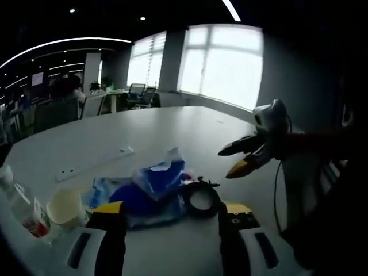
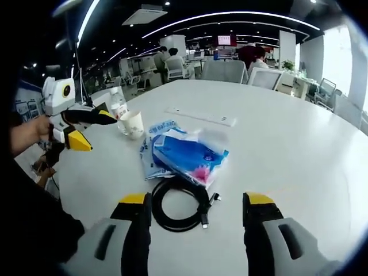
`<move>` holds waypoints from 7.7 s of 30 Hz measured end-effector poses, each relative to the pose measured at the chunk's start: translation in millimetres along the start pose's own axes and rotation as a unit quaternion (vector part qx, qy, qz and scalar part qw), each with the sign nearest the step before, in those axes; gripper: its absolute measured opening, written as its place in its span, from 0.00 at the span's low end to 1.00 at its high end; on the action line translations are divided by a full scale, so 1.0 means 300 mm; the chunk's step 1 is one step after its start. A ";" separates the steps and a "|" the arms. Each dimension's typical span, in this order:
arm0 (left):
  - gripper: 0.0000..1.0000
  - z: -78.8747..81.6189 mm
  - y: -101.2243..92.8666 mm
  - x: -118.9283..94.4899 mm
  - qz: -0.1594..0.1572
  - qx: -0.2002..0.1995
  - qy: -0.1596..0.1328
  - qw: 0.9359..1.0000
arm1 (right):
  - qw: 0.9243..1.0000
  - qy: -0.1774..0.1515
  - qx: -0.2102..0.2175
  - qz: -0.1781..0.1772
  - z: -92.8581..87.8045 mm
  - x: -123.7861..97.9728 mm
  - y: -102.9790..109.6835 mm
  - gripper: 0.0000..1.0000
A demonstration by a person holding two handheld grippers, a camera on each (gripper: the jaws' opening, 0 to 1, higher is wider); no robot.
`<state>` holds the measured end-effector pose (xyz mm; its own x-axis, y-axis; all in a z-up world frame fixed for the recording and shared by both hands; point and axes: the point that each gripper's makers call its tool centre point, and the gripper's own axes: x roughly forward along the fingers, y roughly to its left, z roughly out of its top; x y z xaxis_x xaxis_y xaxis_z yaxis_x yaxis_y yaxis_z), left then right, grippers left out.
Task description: Arrange the tabletop items into an orderly group along one side of the table until the central work area is clear of visible clutter.
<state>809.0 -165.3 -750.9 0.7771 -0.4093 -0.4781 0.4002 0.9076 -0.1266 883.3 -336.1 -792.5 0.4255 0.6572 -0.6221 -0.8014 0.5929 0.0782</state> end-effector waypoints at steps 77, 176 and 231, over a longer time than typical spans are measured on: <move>0.00 -0.048 0.106 0.347 0.016 -0.058 0.039 0.997 | 0.989 -0.013 0.139 -0.042 0.006 0.245 -0.155 0.00; 0.07 0.034 -0.132 0.591 -0.017 -0.015 0.059 0.998 | 0.984 -0.018 0.116 -0.132 -0.123 0.042 -0.465 0.12; 0.26 -0.245 -0.196 0.331 0.084 -0.116 0.149 0.978 | 0.995 0.024 0.092 -0.021 -0.135 0.130 -0.072 0.27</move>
<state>827.0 -252.5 -854.8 0.6326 -0.2394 -0.7365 0.1310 0.9704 -0.2029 900.2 -342.3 -850.0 0.4326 0.6105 -0.6634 -0.6911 0.6971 0.1909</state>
